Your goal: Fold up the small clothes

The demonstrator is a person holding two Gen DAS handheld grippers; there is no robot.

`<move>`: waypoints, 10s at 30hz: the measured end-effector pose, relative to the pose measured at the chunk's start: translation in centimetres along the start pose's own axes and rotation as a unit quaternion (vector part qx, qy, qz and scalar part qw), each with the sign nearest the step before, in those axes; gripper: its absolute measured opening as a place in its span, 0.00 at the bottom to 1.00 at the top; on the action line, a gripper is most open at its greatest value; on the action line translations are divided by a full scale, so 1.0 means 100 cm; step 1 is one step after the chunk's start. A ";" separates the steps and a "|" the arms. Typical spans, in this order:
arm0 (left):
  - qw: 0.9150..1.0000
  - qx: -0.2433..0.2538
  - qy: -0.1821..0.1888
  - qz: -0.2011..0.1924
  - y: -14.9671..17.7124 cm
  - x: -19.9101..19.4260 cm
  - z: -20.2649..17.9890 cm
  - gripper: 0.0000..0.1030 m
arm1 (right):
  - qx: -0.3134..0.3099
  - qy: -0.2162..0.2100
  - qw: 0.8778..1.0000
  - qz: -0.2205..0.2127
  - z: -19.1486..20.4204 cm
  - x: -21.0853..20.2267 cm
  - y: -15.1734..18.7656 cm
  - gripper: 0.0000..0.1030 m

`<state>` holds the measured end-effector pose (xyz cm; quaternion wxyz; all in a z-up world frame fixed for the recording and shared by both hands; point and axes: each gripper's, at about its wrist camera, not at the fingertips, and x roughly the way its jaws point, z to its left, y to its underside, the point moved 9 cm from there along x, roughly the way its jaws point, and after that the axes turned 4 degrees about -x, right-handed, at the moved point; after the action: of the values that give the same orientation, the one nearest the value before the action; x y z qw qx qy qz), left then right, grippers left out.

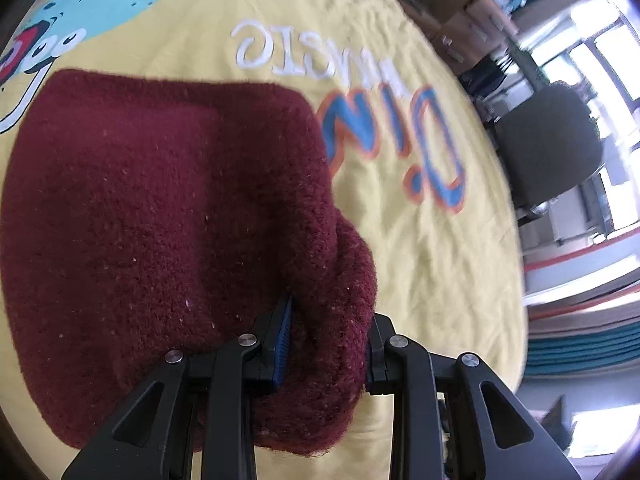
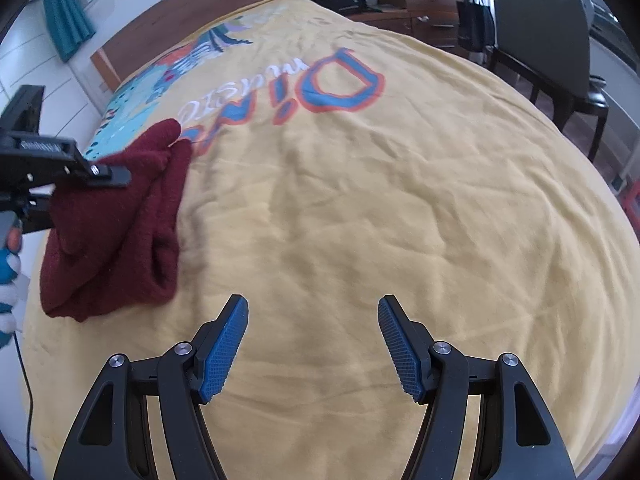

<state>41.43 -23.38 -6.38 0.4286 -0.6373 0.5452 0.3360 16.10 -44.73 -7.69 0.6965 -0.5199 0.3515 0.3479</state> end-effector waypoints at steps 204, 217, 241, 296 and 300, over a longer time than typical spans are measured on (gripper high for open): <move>0.929 0.034 -0.194 -0.314 0.237 -0.294 0.234 0.99 | -0.148 -0.008 0.982 -0.120 0.195 -0.187 0.077 0.97; 0.930 0.045 -0.201 -0.305 0.250 -0.283 0.225 0.99 | -0.124 0.009 0.984 -0.125 0.172 -0.184 0.094 1.00; 0.927 0.026 -0.201 -0.316 0.251 -0.277 0.238 0.99 | -0.120 0.031 0.988 -0.092 0.156 -0.147 0.116 1.00; 0.935 0.040 -0.184 -0.300 0.251 -0.257 0.230 0.99 | -0.114 0.039 0.989 -0.087 0.138 -0.135 0.121 1.00; 0.936 0.042 -0.183 -0.299 0.251 -0.255 0.229 0.99 | -0.114 0.039 0.989 -0.087 0.138 -0.134 0.120 1.00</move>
<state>13.04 6.96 2.64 0.6276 -0.6799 0.2558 0.2800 0.75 -30.31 0.91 0.6459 -0.6376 0.2899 0.3036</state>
